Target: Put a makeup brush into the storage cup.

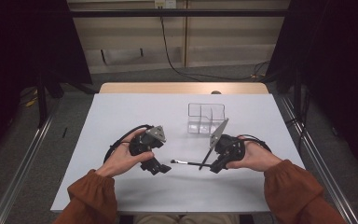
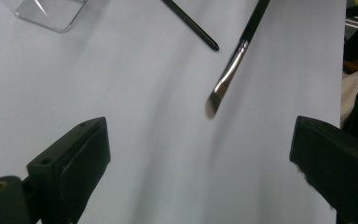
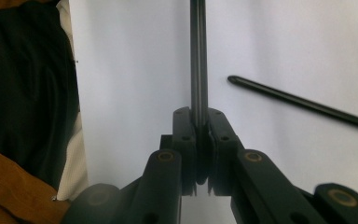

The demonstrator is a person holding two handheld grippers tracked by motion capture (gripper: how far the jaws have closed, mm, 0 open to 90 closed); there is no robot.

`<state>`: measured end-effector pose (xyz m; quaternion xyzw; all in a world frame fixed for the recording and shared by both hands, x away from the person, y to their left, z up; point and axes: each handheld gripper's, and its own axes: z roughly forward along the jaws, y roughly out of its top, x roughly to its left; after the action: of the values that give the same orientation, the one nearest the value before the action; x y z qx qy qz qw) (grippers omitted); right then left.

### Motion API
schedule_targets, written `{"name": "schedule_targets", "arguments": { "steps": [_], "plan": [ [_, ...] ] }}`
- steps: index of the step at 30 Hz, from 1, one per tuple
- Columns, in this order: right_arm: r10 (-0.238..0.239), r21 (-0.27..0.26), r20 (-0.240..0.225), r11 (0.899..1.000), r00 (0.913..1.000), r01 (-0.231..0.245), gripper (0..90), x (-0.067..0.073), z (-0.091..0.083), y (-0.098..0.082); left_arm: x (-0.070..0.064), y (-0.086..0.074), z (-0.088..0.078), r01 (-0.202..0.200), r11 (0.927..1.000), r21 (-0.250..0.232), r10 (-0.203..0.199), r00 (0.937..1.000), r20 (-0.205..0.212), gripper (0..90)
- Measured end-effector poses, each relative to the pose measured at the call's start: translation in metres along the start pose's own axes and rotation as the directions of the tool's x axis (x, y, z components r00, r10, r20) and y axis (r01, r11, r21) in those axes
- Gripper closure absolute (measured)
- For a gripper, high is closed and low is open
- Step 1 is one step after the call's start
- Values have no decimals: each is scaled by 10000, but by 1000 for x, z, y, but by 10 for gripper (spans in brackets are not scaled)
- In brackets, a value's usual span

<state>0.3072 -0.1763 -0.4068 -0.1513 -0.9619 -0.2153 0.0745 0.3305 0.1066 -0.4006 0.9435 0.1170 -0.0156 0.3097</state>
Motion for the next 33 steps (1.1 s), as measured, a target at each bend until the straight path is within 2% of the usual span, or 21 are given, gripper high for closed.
{"name": "schedule_targets", "arguments": {
  "steps": [5, 9, 12, 15, 19, 22, 23, 25, 27, 28, 30, 32, 33],
  "plan": [
    [413, -336, 165, 9986, 9990, -407, 838, 0, -6, -15, 0, -7, -2, 145, 9997, -175, -146, 9999, -56, 50],
    [480, -552, 278, 9974, 9985, -464, 838, 2, -6, -21, 0, -11, -1, 271, 9995, -188, -273, 9995, -143, 39],
    [724, -1010, 491, 9926, 9962, -672, 838, 1, -6, -24, 1, -15, -1, 323, 9987, -385, -326, 9994, -73, 39],
    [826, -1449, 618, 9868, 9947, -730, 838, 2, -6, -27, 3, -21, -3, 541, 9970, -547, -545, 9985, -59, 39],
    [1002, -1826, 367, 9789, 9943, -919, 837, 5, -2, -33, 6, -27, -6, 783, 9942, -735, -797, 9967, -152, 39],
    [1160, -2341, 365, 9666, 9926, -1044, 837, 5, -1, -35, 6, -32, -6, 916, 9929, -756, -939, 9952, -263, 39],
    [1245, -2550, 329, 9604, 9917, -1121, 838, 6, 0, -35, 6, -33, -6, 843, 9943, -658, -864, 9958, -309, 39],
    [1263, -2820, 340, 9529, 9914, -1117, 838, 6, 4, -37, 6, -36, -5, 949, 9924, -787, -969, 9950, -221, 39],
    [1474, -3152, 336, 9402, 9885, -1295, 838, 6, 8, -40, 6, -37, -6, 937, 9928, -750, -969, 9945, -397, 40],
    [1540, -3368, 276, 9317, 9877, -1359, 838, 6, 10, -42, 6, -38, -6, 1045, 9905, -896, -1080, 9935, -362, 39],
    [1750, -3703, 208, 9159, 9844, -1550, 838, 6, 12, -45, 7, -39, -6, 1018, 9908, -886, -1059, 9935, -423, 39],
    [1860, -3811, 275, 9103, 9822, -1617, 838, 5, 13, -48, 7, -40, -5, 1079, 9900, -913, -1118, 9930, -385, 39],
    [1942, -3952, 274, 9031, 9806, -1678, 838, 5, 13, -48, 7, -40, -5, 1042, 9908, -867, -1080, 9933, -406, 40]
  ]
}}
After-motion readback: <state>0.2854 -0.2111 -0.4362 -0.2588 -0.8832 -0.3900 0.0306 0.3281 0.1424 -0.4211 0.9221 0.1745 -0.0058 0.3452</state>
